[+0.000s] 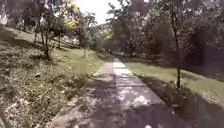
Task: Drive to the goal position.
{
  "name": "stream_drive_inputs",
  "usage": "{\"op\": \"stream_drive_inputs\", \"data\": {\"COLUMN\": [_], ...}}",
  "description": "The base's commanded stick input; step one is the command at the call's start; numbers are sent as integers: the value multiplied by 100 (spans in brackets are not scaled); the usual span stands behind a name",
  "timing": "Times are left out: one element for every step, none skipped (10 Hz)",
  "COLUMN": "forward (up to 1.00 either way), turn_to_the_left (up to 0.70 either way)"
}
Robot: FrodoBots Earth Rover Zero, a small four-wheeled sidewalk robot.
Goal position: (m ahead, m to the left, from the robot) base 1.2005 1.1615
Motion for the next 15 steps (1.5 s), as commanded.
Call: {"op": "stream_drive_inputs", "data": {"forward": [45,45,45,45,45,45,45,45,45,45,45,45,45,45,45], "turn_to_the_left": [0,0,0,0,0,0,0,0,0,0,0,0,0,0,0]}}
